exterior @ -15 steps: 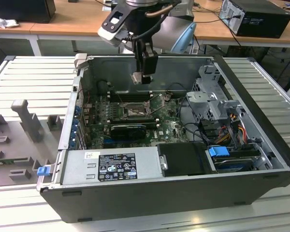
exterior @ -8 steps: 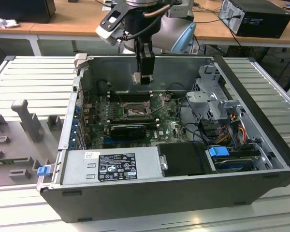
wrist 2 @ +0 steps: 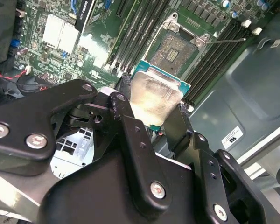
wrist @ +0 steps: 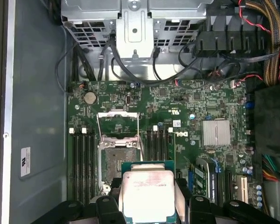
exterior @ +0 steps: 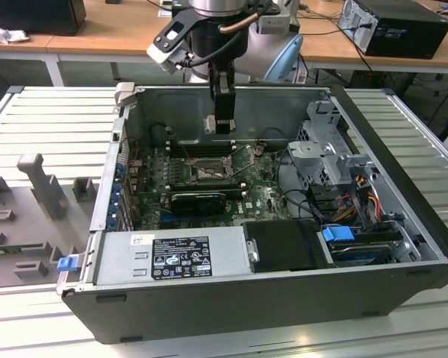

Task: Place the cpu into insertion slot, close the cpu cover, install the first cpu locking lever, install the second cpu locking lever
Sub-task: 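Place the cpu into insertion slot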

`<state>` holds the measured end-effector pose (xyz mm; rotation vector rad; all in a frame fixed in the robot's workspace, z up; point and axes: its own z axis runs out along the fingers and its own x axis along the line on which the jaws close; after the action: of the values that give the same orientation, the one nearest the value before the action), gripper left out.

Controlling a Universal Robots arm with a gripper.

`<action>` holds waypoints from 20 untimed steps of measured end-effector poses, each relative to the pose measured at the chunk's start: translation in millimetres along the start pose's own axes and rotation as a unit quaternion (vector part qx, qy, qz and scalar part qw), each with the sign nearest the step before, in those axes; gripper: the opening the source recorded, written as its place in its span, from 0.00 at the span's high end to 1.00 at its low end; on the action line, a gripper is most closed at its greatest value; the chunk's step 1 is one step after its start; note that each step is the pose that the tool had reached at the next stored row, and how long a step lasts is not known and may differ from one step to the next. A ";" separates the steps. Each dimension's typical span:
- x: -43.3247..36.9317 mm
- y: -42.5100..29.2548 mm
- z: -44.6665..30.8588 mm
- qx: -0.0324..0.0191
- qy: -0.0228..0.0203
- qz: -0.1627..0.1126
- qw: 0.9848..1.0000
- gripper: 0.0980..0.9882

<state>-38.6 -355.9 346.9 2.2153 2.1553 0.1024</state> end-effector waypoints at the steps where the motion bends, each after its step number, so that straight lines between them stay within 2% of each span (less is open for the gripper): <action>1: 0.0 -0.1 0.7 0.000 0.000 0.000 1.000 0.52; 20: -0.2 -1.1 13.7 0.001 0.000 0.000 1.000 0.52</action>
<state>-38.6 -355.9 333.1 2.2164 2.1563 0.1023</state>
